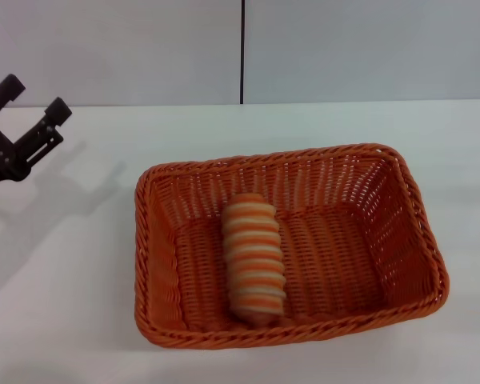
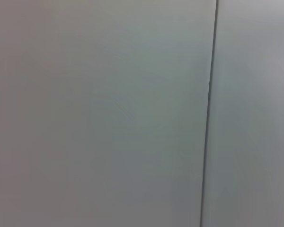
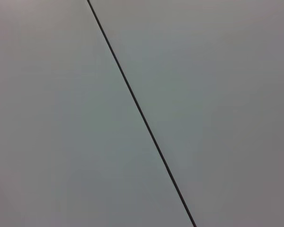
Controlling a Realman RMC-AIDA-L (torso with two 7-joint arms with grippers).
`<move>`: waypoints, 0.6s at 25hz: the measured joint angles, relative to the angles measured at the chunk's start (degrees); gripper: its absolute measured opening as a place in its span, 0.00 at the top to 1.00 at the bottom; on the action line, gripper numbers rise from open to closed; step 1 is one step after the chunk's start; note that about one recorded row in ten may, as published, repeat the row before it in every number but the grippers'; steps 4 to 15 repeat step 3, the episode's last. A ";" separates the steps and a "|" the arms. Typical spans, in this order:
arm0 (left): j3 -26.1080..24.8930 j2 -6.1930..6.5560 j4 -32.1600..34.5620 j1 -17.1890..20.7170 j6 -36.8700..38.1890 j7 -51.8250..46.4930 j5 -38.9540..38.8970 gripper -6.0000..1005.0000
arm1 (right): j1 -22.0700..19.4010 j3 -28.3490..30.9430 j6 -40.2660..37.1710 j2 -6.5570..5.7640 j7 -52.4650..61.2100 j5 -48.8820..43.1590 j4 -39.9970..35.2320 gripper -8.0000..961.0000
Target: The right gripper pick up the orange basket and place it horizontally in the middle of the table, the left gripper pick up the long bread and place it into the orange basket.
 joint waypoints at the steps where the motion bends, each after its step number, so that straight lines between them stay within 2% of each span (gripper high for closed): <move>1: 0.00 0.00 0.00 0.00 0.00 0.00 0.00 0.17 | 0.13 0.00 -0.01 0.00 0.00 0.00 -0.02 0.31; 15: -0.63 0.01 0.29 -0.60 -0.06 -0.19 -0.06 0.17 | 0.25 0.04 -0.02 -0.08 0.03 0.04 -0.16 0.31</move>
